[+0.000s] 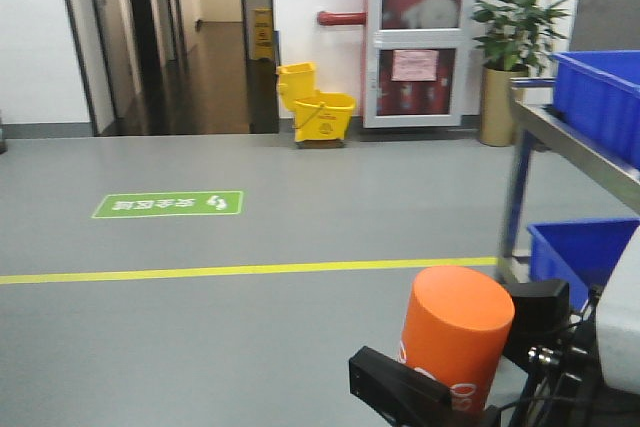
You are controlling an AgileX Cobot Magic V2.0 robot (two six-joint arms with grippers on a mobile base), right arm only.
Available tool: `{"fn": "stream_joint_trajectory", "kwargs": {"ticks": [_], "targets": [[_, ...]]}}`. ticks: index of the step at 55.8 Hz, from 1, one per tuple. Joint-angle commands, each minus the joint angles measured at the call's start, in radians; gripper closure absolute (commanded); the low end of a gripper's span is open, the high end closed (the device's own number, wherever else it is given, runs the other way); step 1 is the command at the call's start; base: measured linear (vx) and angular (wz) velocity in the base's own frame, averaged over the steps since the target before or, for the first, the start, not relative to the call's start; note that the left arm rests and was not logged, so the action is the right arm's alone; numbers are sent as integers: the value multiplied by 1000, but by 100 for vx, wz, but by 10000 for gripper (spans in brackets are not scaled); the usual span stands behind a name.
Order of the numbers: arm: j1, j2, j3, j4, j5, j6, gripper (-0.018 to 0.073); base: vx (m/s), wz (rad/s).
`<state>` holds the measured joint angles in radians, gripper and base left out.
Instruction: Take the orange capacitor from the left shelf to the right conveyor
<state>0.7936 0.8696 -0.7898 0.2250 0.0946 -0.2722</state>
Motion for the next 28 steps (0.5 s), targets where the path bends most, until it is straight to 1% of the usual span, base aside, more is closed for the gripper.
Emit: {"fn": "stream_joint_trajectory", "kwargs": {"ticks": [1, 28], "targets": [[0, -6, -32, 1, -85, -11, 568, 46, 35], [0, -6, -32, 1, -85, -11, 568, 41, 30]]}}
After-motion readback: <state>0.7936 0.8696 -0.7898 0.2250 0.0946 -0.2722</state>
